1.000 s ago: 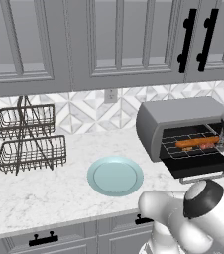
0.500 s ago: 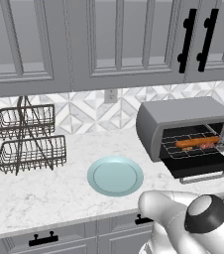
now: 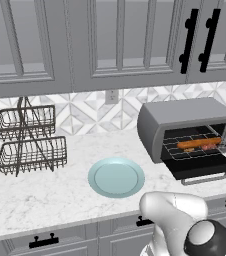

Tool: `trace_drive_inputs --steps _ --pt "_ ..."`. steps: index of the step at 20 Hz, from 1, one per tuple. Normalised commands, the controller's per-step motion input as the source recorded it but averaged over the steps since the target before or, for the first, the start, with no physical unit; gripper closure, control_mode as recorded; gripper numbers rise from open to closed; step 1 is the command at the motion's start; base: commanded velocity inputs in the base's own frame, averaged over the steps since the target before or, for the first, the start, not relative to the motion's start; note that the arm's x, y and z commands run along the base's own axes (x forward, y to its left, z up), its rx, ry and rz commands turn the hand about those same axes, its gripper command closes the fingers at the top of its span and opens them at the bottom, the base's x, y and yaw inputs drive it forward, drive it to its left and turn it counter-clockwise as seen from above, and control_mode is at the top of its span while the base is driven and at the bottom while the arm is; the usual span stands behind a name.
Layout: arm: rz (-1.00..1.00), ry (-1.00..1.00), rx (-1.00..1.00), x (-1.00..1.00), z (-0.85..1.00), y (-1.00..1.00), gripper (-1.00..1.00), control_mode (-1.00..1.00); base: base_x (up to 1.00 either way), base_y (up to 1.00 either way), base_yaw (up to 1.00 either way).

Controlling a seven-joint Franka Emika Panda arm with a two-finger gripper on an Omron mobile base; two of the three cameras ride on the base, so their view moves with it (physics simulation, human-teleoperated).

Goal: Pick up the kebab skewer and baguette bread, and place them inside the toaster oven. Close the toaster oven door and start by setting the timer.

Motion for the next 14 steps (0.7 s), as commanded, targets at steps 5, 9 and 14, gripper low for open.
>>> trace_drive_inputs --steps 5,9,14 --pt "0.52 -0.35 -0.24 -0.49 -0.06 0.03 -1.0 -1.0 0.0 0.0 0.0" --pt "0.32 -0.31 -0.32 -0.32 0.0 0.26 -1.0 -1.0 0.0 0.0 0.0" --pt "0.11 -0.21 -0.38 -0.17 0.0 0.45 -1.0 -1.0 0.0 0.0 0.0"
